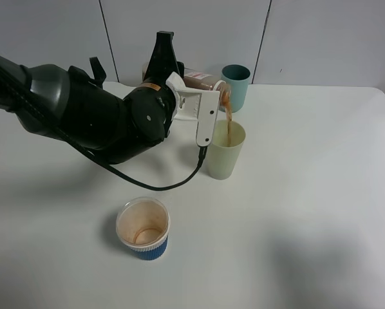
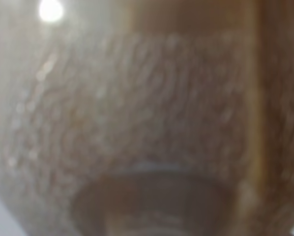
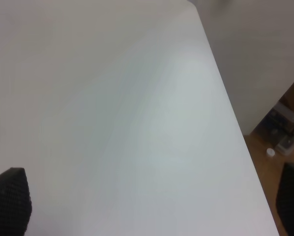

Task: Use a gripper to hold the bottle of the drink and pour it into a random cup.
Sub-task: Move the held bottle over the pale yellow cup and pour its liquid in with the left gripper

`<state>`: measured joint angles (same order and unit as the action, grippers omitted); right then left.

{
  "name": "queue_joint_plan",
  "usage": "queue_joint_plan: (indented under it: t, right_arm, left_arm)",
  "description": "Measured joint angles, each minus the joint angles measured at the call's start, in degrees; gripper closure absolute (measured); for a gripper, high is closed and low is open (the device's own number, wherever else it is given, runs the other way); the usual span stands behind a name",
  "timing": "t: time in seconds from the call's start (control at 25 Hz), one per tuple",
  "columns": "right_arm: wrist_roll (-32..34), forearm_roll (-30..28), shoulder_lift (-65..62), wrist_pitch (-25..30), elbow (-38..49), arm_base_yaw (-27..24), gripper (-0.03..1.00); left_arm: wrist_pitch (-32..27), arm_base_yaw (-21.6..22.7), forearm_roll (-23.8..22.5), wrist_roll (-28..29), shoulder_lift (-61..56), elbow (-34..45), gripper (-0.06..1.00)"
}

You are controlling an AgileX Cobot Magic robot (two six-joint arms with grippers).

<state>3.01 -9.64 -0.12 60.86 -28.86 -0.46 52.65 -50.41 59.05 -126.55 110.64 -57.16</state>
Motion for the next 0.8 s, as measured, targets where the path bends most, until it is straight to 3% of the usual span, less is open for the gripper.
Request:
queue_joint_plan:
  t: [0.8]
  right_arm:
    - [0.0, 0.0, 0.0, 0.0, 0.0, 0.0, -0.03]
  left_arm:
    - [0.4, 0.6, 0.0, 0.0, 0.0, 0.0, 0.62]
